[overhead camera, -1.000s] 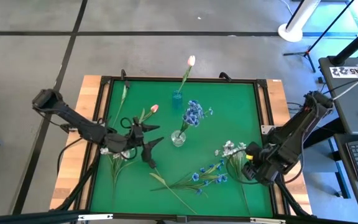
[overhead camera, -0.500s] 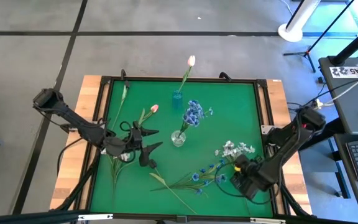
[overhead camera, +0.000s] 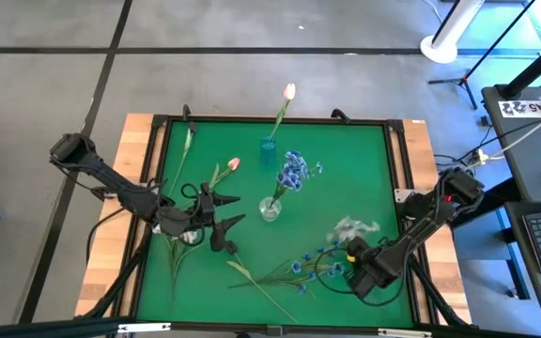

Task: Sort flowers into vase by color
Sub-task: Put the right white flowers into the blue vase

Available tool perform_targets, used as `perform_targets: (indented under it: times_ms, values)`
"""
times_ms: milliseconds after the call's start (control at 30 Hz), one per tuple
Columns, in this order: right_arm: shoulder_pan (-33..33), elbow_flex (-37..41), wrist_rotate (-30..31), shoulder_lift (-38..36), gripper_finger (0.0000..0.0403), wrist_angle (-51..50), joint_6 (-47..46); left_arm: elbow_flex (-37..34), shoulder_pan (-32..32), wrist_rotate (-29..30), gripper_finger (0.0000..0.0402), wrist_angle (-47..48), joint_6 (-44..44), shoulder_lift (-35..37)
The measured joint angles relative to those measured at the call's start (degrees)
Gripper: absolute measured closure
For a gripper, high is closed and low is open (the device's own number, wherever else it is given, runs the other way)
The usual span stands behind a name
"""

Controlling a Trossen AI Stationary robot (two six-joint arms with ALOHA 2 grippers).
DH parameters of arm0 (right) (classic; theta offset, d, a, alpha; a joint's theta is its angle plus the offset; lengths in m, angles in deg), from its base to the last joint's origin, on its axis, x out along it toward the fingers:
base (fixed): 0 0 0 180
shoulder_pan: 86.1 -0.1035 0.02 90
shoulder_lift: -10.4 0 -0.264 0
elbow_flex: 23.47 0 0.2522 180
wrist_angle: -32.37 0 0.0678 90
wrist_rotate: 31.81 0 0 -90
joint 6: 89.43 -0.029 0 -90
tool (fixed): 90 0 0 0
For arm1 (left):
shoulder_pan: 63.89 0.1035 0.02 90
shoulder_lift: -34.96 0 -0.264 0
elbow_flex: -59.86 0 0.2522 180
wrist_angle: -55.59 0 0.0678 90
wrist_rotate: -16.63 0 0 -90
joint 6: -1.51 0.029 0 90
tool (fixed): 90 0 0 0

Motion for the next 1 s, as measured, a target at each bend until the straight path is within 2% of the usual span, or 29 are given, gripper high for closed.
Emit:
perform_targets:
  times_ms: [67, 100, 300, 433, 600, 667, 833, 1000]
  values:
    - [-0.1, 0.0, 0.3, -1.4, 0.0376, -1.0, 0.0, 0.0, 0.0, 0.0, 0.0157, 0.0, 0.0, 0.0]
    - [-0.1, 0.0, 0.3, -2.2, 0.0387, -1.8, -0.1, 0.0, 0.0, 0.0, 0.0157, 0.0, 0.0, 0.0]
    - [-0.1, -0.6, 4.1, -7.7, 0.0376, -10.2, -3.6, 0.0, 0.0, 0.0, 0.0157, -0.2, 0.0, 0.0]
    - [-0.1, -3.1, 9.7, -12.2, 0.0395, -19.3, -6.4, 0.0, 0.0, 0.1, 0.0156, -0.3, 0.0, 0.0]
    - [-0.1, -8.5, 17.1, -17.1, 0.0387, -33.5, -12.2, 0.0, 0.0, 0.1, 0.0157, -0.3, 0.0, 0.0]
    - [0.0, -10.8, 21.0, -18.6, 0.0392, -37.7, -14.1, 0.0, 0.0, 0.1, 0.0157, -0.3, 0.0, 0.0]
    - [0.5, -13.6, 37.4, -23.8, 0.0393, -37.2, -13.6, 0.0, 0.0, 1.4, 0.0157, -0.4, 0.1, 0.0]
    - [1.4, -15.9, 51.3, -26.6, 0.0391, -37.1, -10.3, 0.0, 0.0, 1.6, 0.0156, -3.2, 2.9, 0.0]
